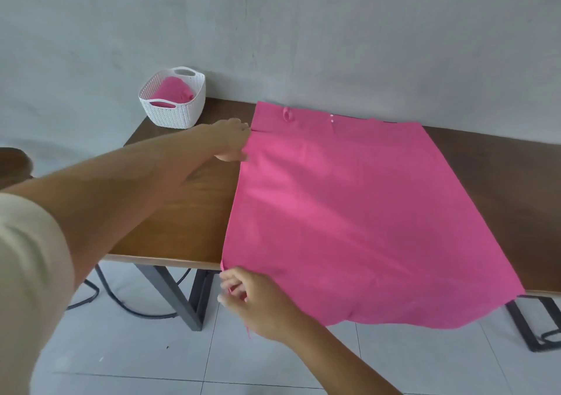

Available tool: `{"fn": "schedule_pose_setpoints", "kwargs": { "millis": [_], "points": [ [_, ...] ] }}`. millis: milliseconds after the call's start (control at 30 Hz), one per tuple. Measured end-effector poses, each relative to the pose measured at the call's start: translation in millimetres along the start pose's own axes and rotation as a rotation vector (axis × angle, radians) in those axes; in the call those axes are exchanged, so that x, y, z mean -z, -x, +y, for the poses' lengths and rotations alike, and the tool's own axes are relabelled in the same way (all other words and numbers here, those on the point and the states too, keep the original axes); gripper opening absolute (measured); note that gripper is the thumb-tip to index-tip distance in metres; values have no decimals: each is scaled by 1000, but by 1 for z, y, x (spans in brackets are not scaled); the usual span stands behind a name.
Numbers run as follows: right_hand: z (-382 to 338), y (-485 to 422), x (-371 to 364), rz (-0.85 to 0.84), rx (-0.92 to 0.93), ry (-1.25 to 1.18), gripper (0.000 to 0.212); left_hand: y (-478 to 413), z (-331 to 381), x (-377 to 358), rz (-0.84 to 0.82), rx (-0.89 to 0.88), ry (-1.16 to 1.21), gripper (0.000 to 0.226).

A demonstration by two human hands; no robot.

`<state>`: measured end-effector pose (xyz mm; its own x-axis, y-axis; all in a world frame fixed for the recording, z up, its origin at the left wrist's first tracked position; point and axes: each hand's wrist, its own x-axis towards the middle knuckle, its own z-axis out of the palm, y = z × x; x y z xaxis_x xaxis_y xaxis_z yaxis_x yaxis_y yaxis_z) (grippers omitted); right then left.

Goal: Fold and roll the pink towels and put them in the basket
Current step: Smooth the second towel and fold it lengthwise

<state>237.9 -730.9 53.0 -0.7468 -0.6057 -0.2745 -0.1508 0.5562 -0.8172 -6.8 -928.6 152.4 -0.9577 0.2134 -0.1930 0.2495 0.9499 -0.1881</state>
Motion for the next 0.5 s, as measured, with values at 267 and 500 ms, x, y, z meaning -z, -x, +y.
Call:
{"fn": "schedule_pose_setpoints", "kwargs": {
  "millis": [267, 500],
  "points": [
    [12, 5, 19, 69, -4, 92, 33, 32, -2, -49, -76, -61, 24, 78],
    [26, 3, 39, 161, 4, 122, 24, 78, 18, -82, -85, -116, 234, 103]
  ]
}}
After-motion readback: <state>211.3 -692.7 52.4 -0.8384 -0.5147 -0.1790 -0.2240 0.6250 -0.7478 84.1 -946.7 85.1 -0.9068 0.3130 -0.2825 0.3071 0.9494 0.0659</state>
